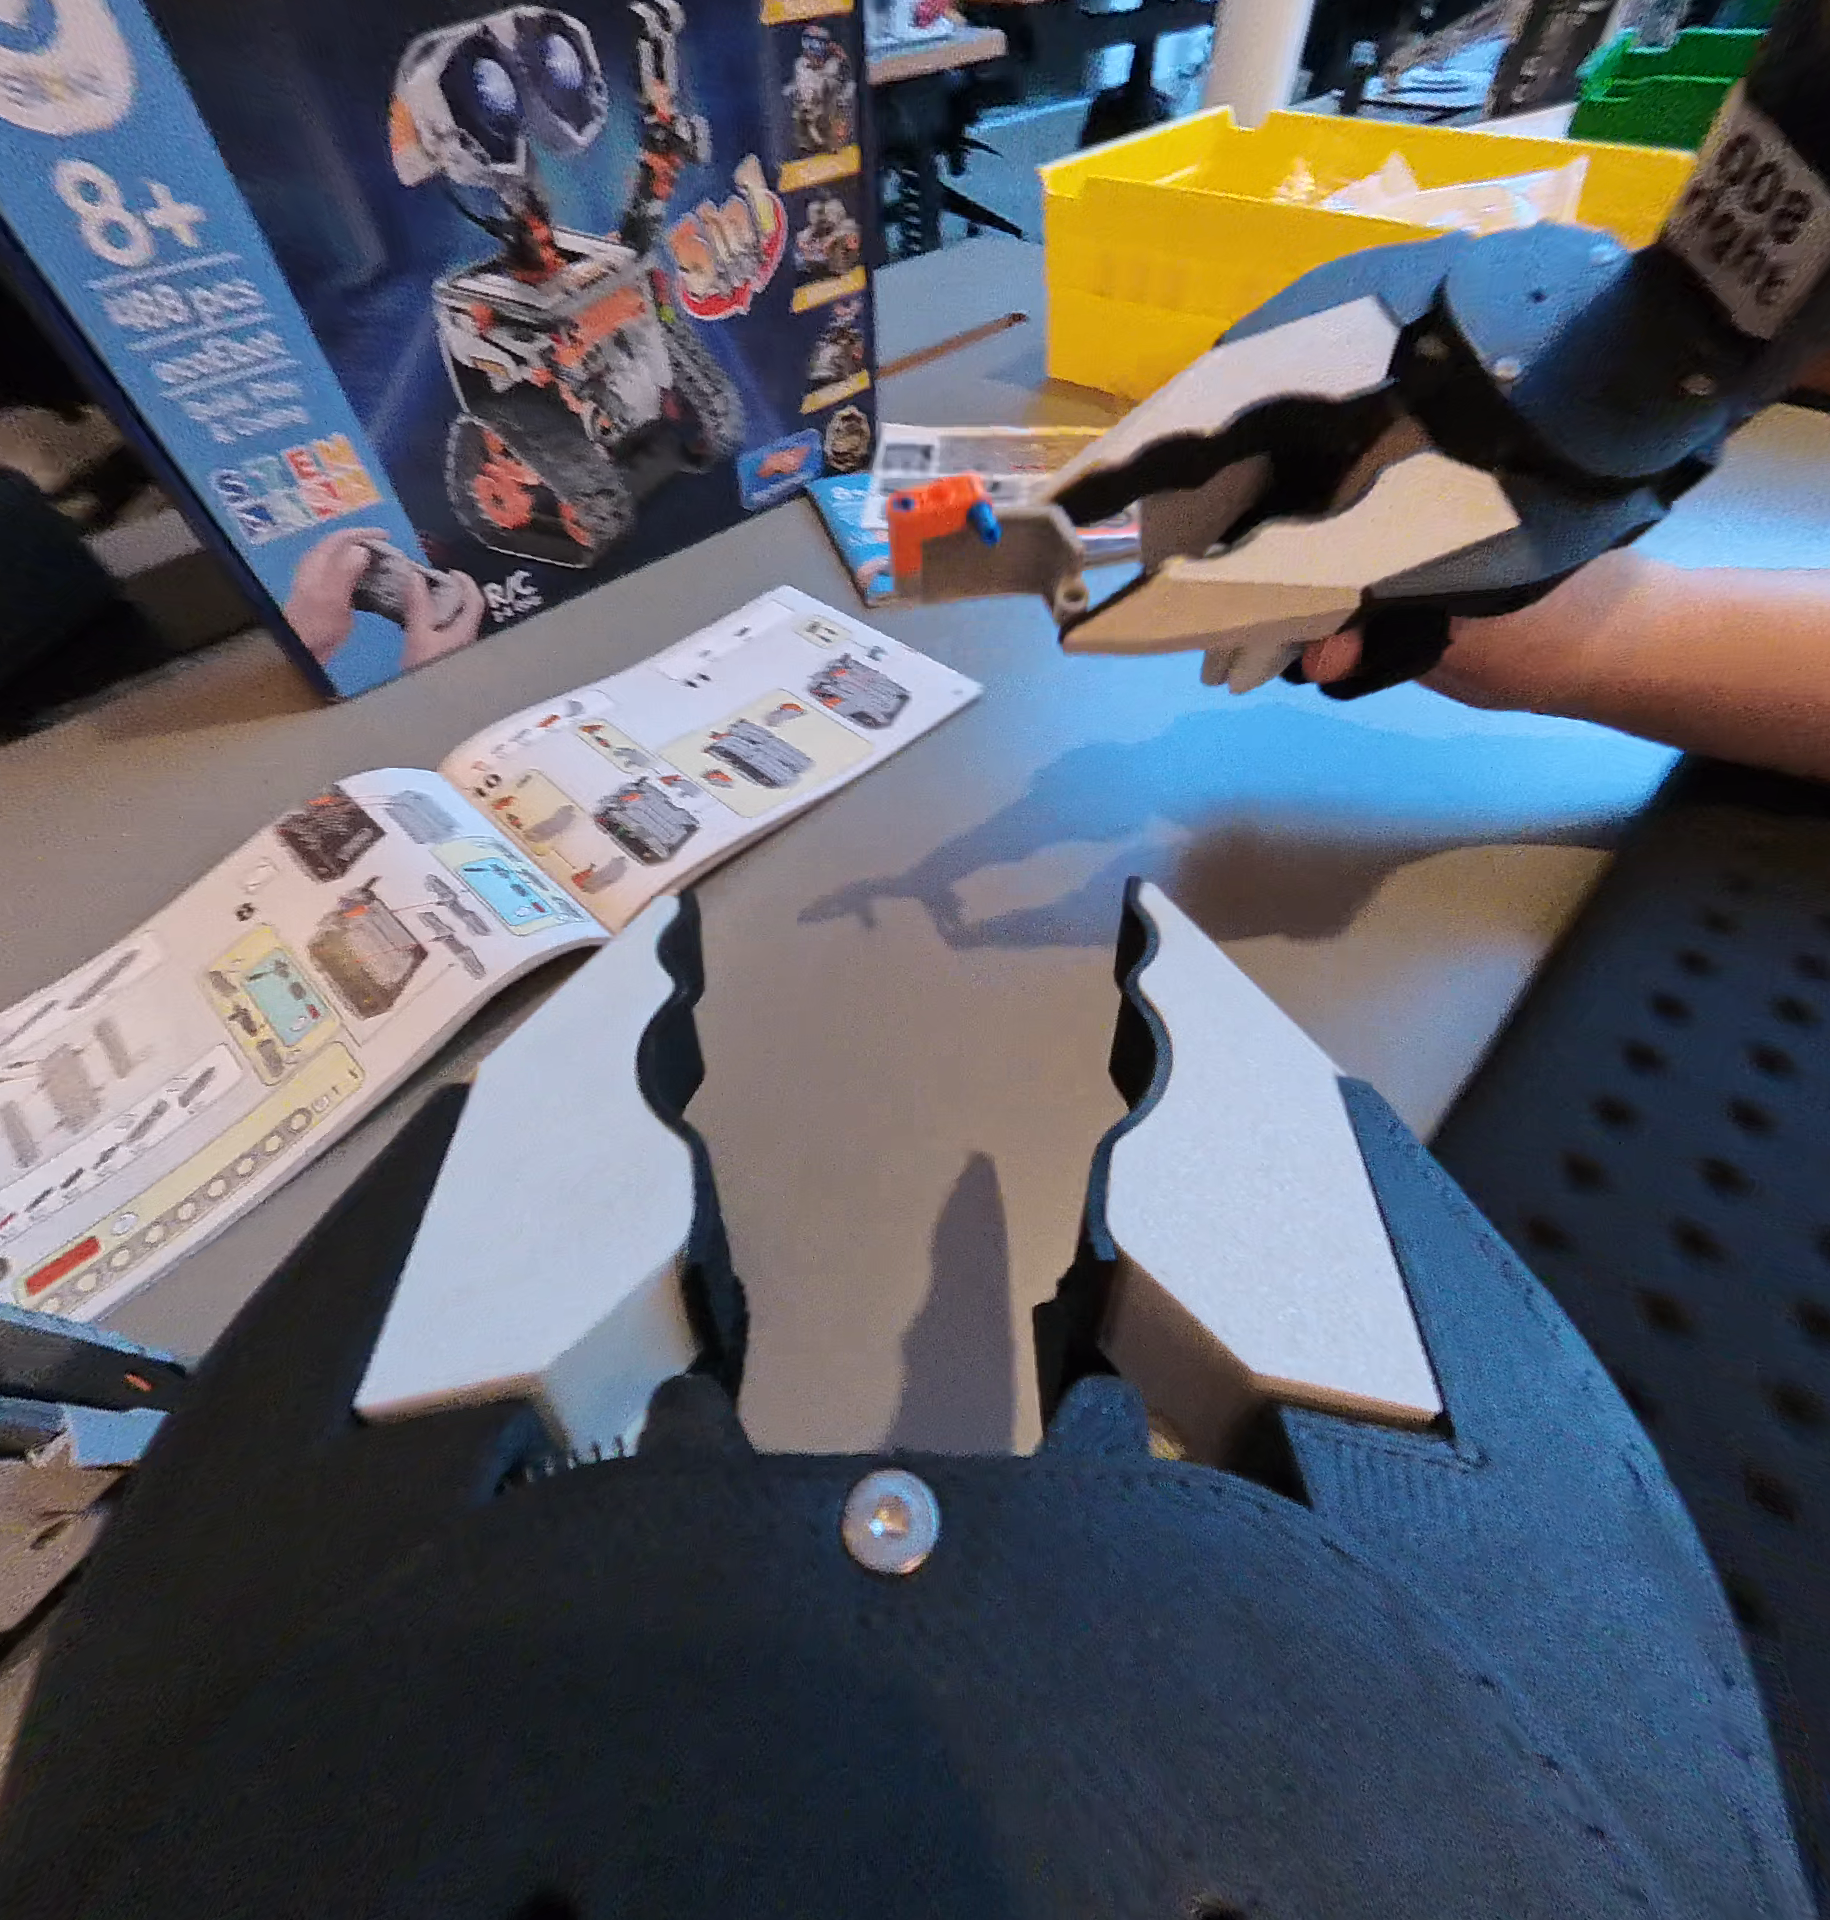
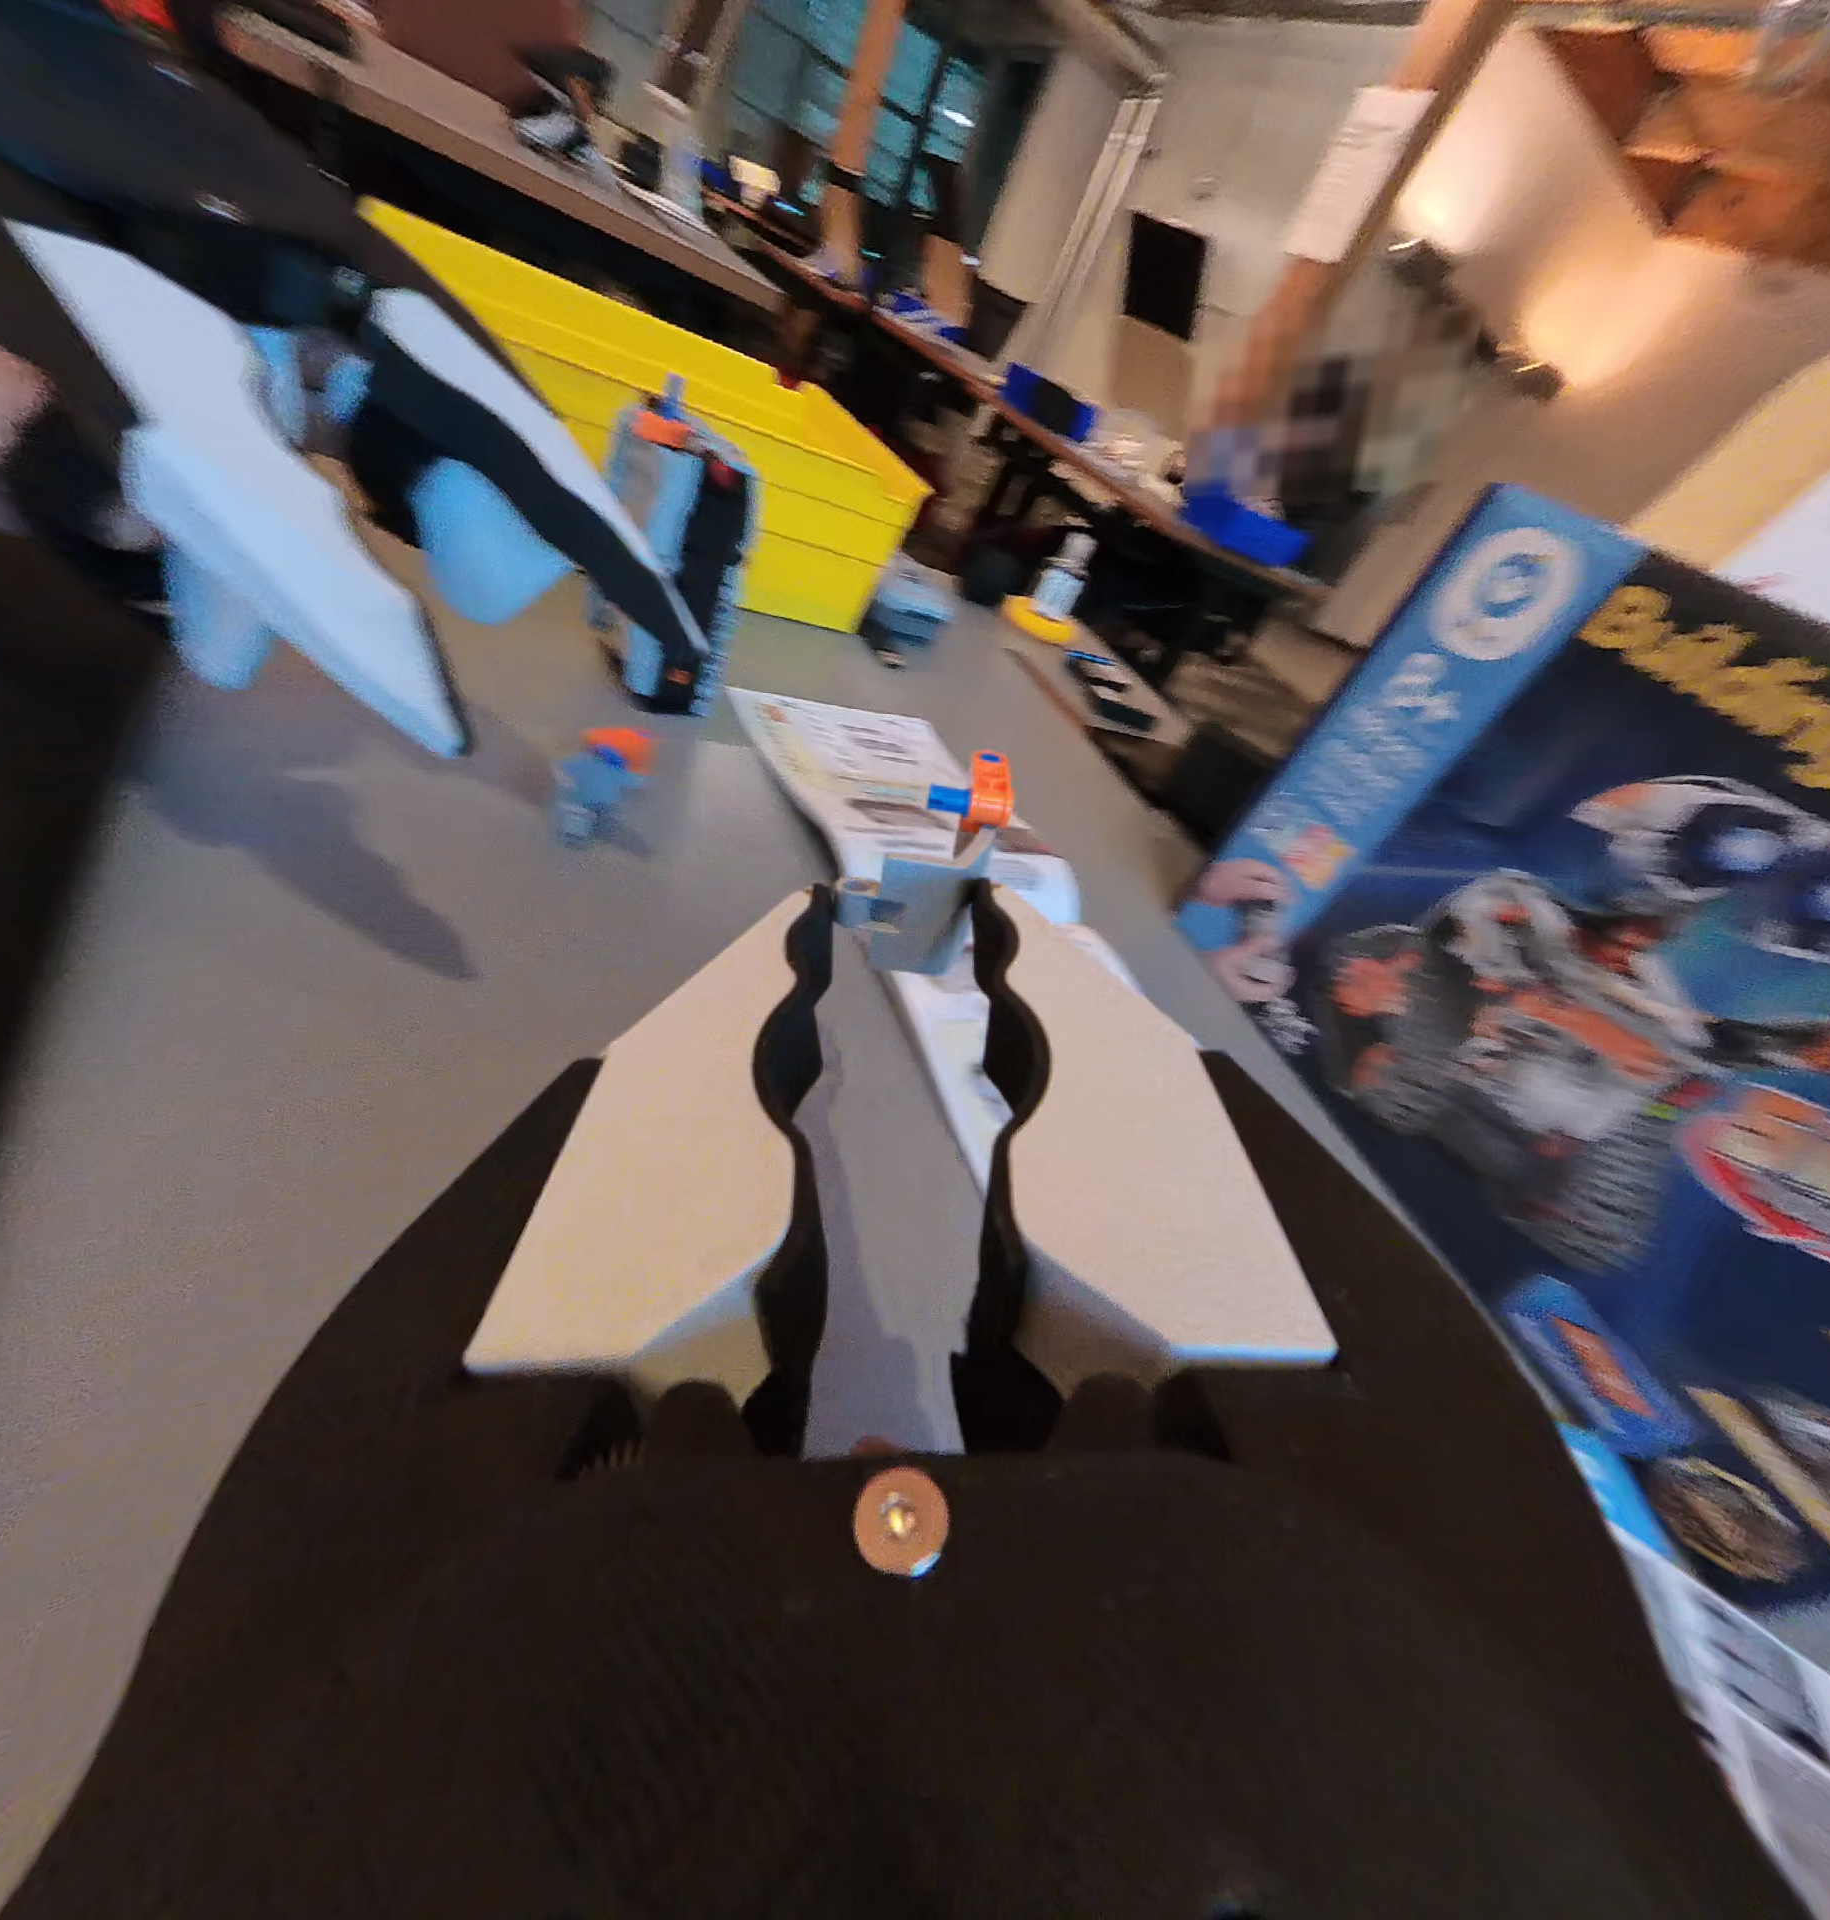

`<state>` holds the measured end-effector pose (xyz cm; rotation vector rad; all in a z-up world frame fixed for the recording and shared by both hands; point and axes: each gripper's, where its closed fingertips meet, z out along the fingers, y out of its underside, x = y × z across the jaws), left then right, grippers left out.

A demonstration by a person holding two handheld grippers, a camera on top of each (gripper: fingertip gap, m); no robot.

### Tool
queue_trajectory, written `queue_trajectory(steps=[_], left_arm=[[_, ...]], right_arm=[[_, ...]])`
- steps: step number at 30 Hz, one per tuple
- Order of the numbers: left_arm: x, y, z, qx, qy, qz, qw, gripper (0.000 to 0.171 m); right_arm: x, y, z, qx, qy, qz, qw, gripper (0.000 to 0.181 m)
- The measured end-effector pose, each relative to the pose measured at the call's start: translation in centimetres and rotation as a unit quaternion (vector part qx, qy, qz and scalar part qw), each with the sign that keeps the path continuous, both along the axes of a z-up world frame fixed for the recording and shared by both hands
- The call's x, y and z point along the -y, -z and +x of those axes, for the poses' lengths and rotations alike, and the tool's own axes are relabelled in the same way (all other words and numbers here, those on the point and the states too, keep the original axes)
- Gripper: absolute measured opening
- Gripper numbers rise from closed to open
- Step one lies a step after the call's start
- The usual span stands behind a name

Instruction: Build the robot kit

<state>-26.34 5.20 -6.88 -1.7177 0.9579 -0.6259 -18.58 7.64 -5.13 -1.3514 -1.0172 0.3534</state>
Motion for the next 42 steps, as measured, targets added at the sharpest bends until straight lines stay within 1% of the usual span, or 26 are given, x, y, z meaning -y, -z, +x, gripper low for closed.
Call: queue_trajectory(steps=[2,5,8,10,11,13,16,19,21,23,24,25,26,27,28,29,30,32,34,38,39,41,42], left_arm=[[-0.6,0.0,0.9,0.009,-0.02,0.022,1.0,0.084],[-1.9,-1.3,2.6,0.042,-0.034,0.05,0.997,0.085],[-5.0,-2.6,3.2,0.045,-0.075,0.086,0.992,0.087],[-7.4,-3.6,2.9,0.049,-0.11,0.108,0.987,0.084],[-8.6,-4.1,2.6,0.061,-0.123,0.12,0.983,0.083],[-9.9,-5.1,2.2,0.103,-0.139,0.137,0.975,0.087],[-10.1,-5.1,1.6,0.144,-0.146,0.138,0.969,0.094],[-8.4,-6.2,0.8,0.17,-0.146,0.174,0.959,0.096],[-6.9,-6.7,1.0,0.179,-0.128,0.205,0.954,0.09],[-6.3,-6.4,1.7,0.174,-0.112,0.205,0.957,0.085],[-6.3,-5.9,2.3,0.169,-0.101,0.188,0.962,0.084],[-6.0,-5.4,3.1,0.174,-0.076,0.16,0.969,0.082],[-5.4,-5.1,4.0,0.194,-0.041,0.123,0.972,0.079],[-4.6,-5.1,4.8,0.223,-0.001,0.083,0.971,0.079],[-3.6,-5.5,5.5,0.251,0.045,0.049,0.966,0.078],[-2.6,-6.1,5.8,0.275,0.087,0.026,0.957,0.074],[-1.7,-6.8,5.9,0.296,0.117,0.016,0.948,0.073],[-0.8,-8.0,5.4,0.328,0.142,0.02,0.934,0.072],[-0.3,-8.7,4.8,0.339,0.156,0.029,0.928,0.069],[1.2,-8.0,5.7,0.316,0.207,0.01,0.926,0.048],[1.6,-7.7,6.1,0.308,0.221,0.006,0.925,0.038],[2.2,-7.3,6.5,0.294,0.238,0.003,0.925,0.019],[2.2,-7.2,6.5,0.292,0.24,0.003,0.926,0.016]], right_arm=[[-1.4,0.0,1.4,0.009,0.044,0.019,0.999,0.026],[-2.5,0.1,2.5,-0.003,0.07,0.018,0.997,0.026],[-3.1,0.2,3.2,-0.011,0.08,0.016,0.997,0.026],[-3.5,0.4,3.8,-0.011,0.09,0.013,0.996,0.026],[-3.7,0.5,4.1,-0.012,0.094,0.012,0.995,0.026],[-4.1,0.6,4.6,-0.011,0.099,0.012,0.995,0.026],[-4.4,0.4,5.2,-0.015,0.103,0.013,0.995,0.026],[-4.6,0.5,5.5,-0.003,0.099,0.018,0.995,0.025],[-4.6,1.2,5.3,0.012,0.088,0.006,0.996,0.025],[-4.0,1.8,4.6,0.02,0.064,-0.014,0.998,0.025],[-3.6,1.6,4.2,0.02,0.054,-0.008,0.998,0.025],[-2.8,0.9,3.6,0.016,0.037,0.011,0.999,0.025],[-1.8,-0.1,2.9,0.01,0.013,0.04,0.999,0.026],[-0.5,-1.2,2.1,-0.004,-0.018,0.067,0.998,0.025],[1.1,-2.3,1.2,-0.035,-0.058,0.078,0.995,0.025],[2.6,-3.4,0.6,-0.08,-0.101,0.065,0.99,0.025],[3.6,-4.5,0.3,-0.129,-0.13,0.039,0.982,0.025],[5.1,-6.3,0.2,-0.212,-0.182,-0.006,0.96,0.025],[5.9,-7.3,0.2,-0.261,-0.22,-0.04,0.939,0.025],[6.7,-7.9,0.0,-0.318,-0.278,-0.106,0.9,0.024],[6.7,-7.8,-0.1,-0.328,-0.284,-0.119,0.893,0.024],[6.3,-7.5,-0.2,-0.329,-0.283,-0.135,0.891,0.024],[6.2,-7.3,-0.2,-0.323,-0.281,-0.138,0.893,0.024]])
